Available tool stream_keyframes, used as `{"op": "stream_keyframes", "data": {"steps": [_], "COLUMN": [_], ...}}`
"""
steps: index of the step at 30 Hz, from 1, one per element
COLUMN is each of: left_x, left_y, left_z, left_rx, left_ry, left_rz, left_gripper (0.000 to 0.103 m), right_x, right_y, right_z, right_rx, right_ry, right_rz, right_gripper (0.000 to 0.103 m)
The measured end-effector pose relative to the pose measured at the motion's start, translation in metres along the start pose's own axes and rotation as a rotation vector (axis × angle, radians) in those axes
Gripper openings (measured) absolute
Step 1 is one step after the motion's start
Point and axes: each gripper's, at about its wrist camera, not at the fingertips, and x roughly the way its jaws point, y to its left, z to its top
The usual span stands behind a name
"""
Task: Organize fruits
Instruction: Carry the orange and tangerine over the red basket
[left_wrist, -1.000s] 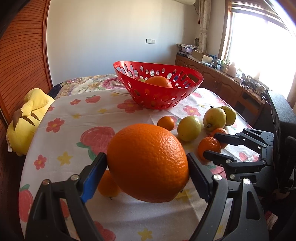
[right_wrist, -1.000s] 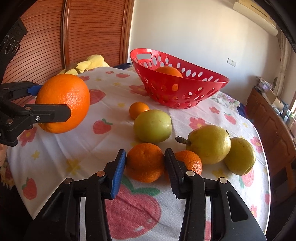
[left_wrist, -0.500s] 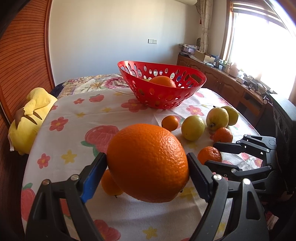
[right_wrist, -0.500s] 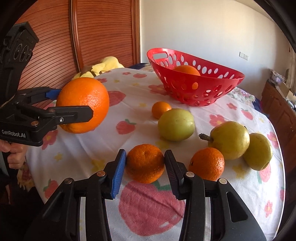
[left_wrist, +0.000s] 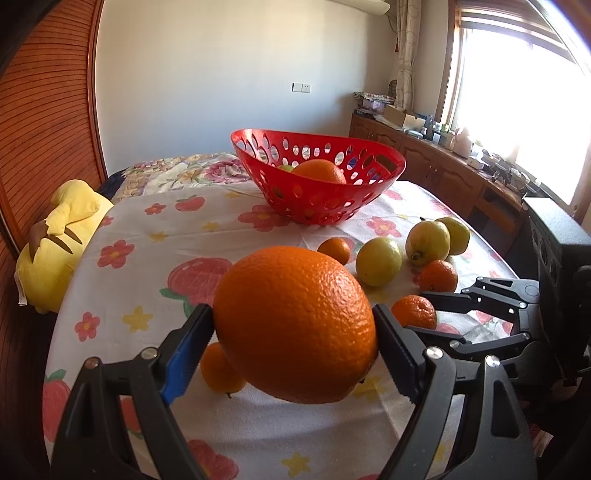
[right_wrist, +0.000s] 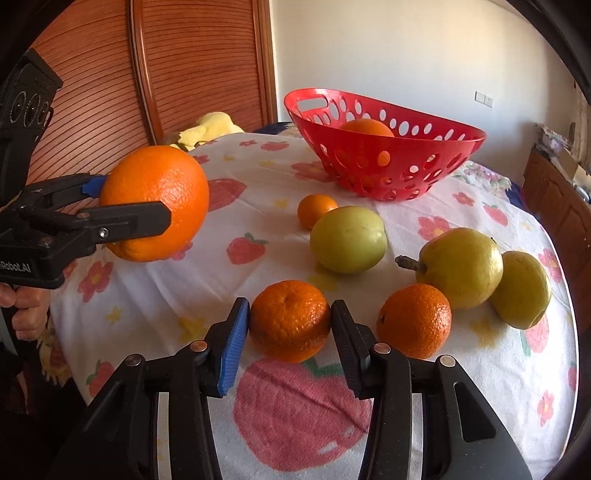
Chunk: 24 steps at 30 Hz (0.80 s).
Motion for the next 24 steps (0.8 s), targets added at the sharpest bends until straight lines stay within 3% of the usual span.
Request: {"op": "stream_keyframes", "data": {"steps": [12, 24], "left_x": [-0.020, -0.030], "left_y": [-0.002, -0.009], "left_z": [0.026, 0.087], "left_rx": [0.016, 0.078], "left_ry": [-0.058, -0.130], "left_rz": [-0.015, -0.025], "left_gripper": [0.085, 0.085], "right_x": [-0.020, -0.046], "right_y": [-0.008, -0.024], "right_z": [0.016, 0.075], "right_rx": [0.012, -0.033], "right_ry": [-0.058, -0.152], "right_rz": [0.007, -0.015], "right_gripper": [0.045, 0.045]}}
